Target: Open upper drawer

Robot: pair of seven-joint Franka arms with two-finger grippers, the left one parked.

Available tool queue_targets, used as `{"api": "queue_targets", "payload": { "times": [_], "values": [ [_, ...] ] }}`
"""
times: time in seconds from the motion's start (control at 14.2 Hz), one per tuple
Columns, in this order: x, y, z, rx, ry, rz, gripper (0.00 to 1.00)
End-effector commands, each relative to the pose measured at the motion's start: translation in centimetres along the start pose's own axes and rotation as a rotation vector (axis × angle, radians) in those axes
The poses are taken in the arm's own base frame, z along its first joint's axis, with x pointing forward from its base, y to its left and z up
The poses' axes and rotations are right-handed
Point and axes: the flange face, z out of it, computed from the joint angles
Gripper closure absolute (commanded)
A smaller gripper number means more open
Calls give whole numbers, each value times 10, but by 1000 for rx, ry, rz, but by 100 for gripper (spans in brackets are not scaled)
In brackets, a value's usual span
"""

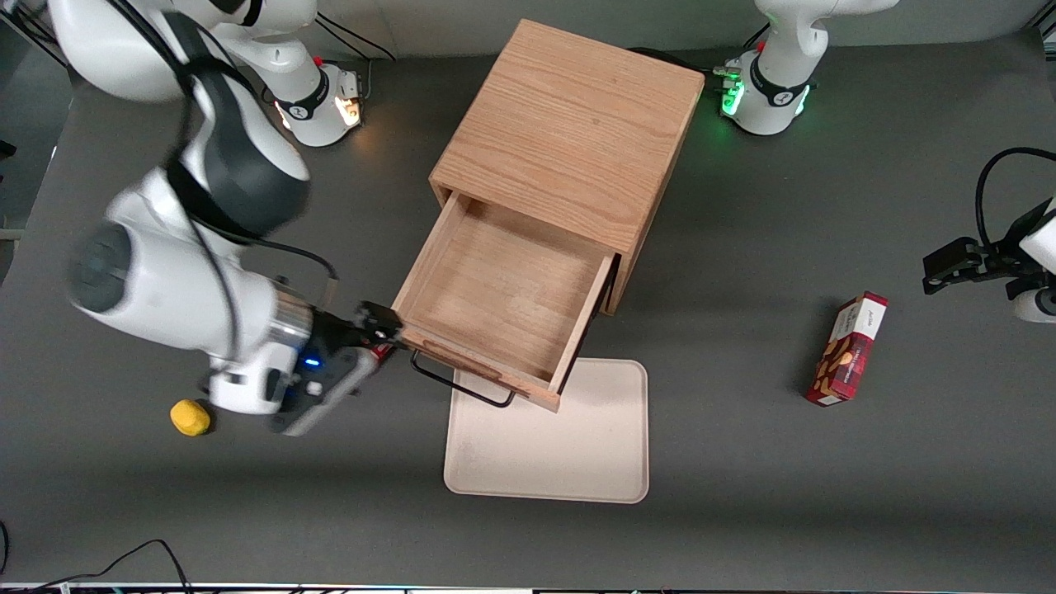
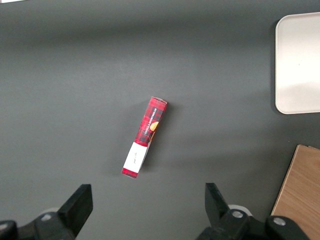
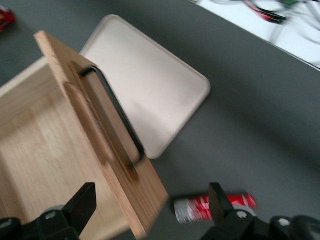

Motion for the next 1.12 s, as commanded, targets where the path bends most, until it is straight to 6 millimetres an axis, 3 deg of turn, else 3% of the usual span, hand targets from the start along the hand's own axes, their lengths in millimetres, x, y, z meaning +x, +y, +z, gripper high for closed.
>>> {"api": "queue_targets", "payload": {
  "times": [0.0, 0.21, 0.28, 0.42, 0.63, 0.77, 0.84, 1.05],
  "values": [
    [-68, 46, -50, -103, -21, 139, 0],
    [-127, 93, -96, -218, -3, 244, 0],
    [-148, 100, -106, -233, -3, 281, 0],
    [-185, 113, -116, -248, 27, 394, 0],
    [-218, 133, -128, -250, 42, 495, 0],
    [-227, 151, -141, -252, 41, 526, 0],
    [-224, 151, -149, -252, 46, 541, 0],
    [-214, 158, -149, -248, 2, 547, 0]
  ]
}}
